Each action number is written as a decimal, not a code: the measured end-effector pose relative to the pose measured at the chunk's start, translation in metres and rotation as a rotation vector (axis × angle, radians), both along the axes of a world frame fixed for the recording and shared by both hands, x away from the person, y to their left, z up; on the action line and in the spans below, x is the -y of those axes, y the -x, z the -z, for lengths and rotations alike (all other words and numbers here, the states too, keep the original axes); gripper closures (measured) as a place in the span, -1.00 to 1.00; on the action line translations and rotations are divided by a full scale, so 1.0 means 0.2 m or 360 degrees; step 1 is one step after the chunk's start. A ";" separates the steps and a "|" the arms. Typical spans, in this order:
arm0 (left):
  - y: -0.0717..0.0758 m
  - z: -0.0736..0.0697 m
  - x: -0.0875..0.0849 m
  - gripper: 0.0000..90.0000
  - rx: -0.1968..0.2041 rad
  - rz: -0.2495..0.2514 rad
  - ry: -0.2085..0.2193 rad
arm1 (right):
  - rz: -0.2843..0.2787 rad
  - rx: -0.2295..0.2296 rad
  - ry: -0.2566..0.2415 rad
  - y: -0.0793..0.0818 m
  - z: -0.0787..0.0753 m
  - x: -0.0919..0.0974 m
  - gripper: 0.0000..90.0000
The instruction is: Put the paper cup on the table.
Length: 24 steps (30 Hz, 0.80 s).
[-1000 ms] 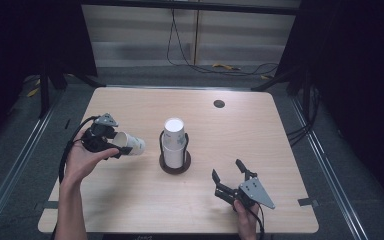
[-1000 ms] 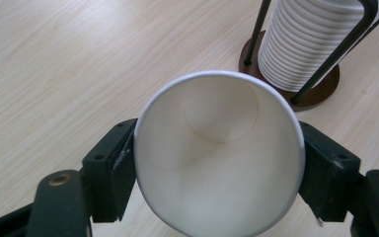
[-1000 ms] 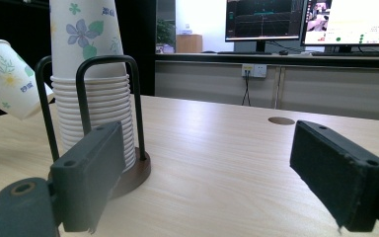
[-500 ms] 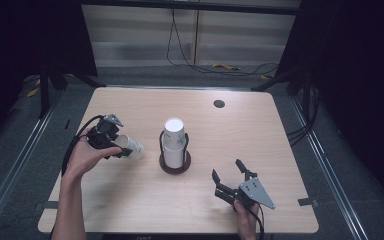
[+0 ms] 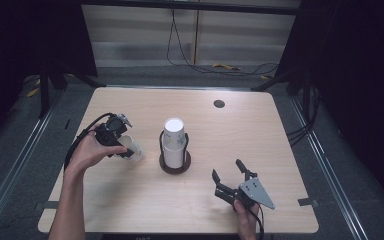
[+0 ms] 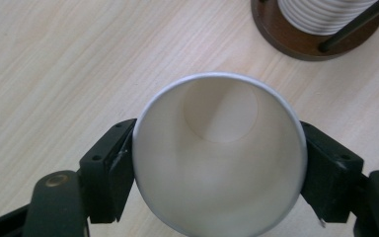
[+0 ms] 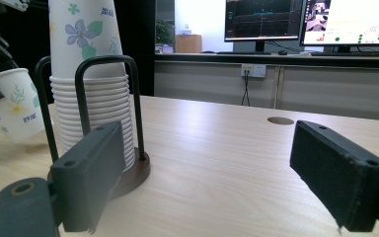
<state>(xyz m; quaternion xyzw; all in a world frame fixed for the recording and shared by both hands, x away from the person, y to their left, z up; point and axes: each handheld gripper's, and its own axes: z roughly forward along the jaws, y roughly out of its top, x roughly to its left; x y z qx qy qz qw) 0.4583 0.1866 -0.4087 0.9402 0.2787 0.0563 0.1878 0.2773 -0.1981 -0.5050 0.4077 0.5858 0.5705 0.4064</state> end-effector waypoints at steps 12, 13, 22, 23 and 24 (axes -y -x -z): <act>-0.05 0.06 0.03 -0.48 -0.0029 -0.0046 -0.0035 | -0.0005 -0.0007 0.0002 0.00 0.00 0.00 -0.70; -0.05 0.06 0.03 -0.50 -0.0024 -0.0044 -0.0029 | -0.0008 -0.0002 0.0000 0.00 0.00 0.00 -0.70; -0.06 0.07 0.07 -0.52 -0.0005 -0.0061 -0.0022 | -0.0009 -0.0004 -0.0002 0.00 0.00 0.00 -0.70; -0.06 0.07 0.07 -0.53 -0.0016 -0.0069 -0.0011 | -0.0009 -0.0003 -0.0002 0.00 0.00 0.00 -0.70; -0.06 0.08 0.08 -0.53 -0.0003 -0.0075 0.0003 | -0.0007 -0.0006 0.0002 0.00 0.00 0.00 -0.70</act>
